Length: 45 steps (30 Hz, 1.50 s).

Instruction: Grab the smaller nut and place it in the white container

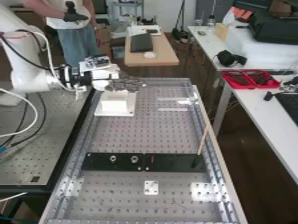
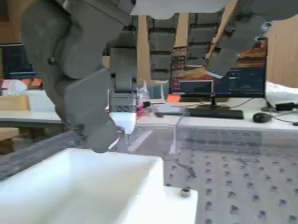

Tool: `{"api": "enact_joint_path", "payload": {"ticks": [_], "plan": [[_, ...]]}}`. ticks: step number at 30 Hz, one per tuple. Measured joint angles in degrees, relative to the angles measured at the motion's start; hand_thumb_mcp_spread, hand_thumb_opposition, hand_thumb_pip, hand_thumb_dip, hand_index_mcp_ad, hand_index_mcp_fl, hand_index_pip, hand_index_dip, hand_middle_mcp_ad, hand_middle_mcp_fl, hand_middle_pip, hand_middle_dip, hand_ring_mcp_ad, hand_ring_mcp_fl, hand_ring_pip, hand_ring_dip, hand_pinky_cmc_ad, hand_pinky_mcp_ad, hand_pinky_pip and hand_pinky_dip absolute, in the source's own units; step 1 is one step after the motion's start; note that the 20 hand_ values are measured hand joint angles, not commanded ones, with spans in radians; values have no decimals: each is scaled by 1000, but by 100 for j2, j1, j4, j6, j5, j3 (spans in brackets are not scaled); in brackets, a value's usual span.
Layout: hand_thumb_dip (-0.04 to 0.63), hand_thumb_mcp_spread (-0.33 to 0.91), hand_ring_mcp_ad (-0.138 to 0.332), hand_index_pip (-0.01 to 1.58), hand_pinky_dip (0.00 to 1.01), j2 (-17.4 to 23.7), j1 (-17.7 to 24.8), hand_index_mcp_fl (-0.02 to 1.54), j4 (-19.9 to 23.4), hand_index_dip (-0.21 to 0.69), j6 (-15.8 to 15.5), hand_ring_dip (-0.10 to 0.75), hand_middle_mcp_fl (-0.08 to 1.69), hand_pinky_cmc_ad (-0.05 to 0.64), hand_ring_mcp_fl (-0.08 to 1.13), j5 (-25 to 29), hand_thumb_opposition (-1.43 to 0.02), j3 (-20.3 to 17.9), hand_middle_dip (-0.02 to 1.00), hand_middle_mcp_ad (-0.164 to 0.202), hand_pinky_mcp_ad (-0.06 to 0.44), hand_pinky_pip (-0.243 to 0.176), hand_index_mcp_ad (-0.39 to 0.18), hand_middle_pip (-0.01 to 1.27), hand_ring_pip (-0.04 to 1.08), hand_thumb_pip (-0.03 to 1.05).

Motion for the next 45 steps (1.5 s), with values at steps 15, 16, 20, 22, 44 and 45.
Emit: {"api": "enact_joint_path", "payload": {"ticks": [15, 16, 20, 22, 44, 45], "plan": [[237, 445, 161, 1546, 349, -129, 201, 250, -567, 0, 30, 87, 150, 340, 28, -106, -881, 192, 236, 59, 150, -26, -136, 127, 98, 747], [237, 445, 161, 1548, 361, -133, 207, 232, -595, 0, 33, 87, 129, 340, 28, -68, -869, 202, 236, 59, 147, -26, -140, 127, 98, 782], [237, 426, 162, 1553, 417, -132, 216, 75, -648, -16, 72, 87, 80, 340, 14, 13, -834, 219, 236, 58, 147, -30, -154, 127, 101, 798], [234, 415, 162, 1548, 443, -128, 219, 37, -657, -30, 94, 87, 70, 340, 14, 46, -834, 226, 236, 58, 150, -30, -154, 127, 98, 801], [237, 284, 164, 1063, 616, 803, -1126, 54, -1541, -94, 882, 87, 73, 340, 12, 220, -808, 959, 234, 61, 211, -49, -148, 131, 140, 764], [220, 272, 164, 922, 635, 835, -1191, 86, -1584, -94, 900, 87, 101, 337, 12, 212, -808, 993, 234, 61, 232, -49, -148, 127, 140, 733]]}}
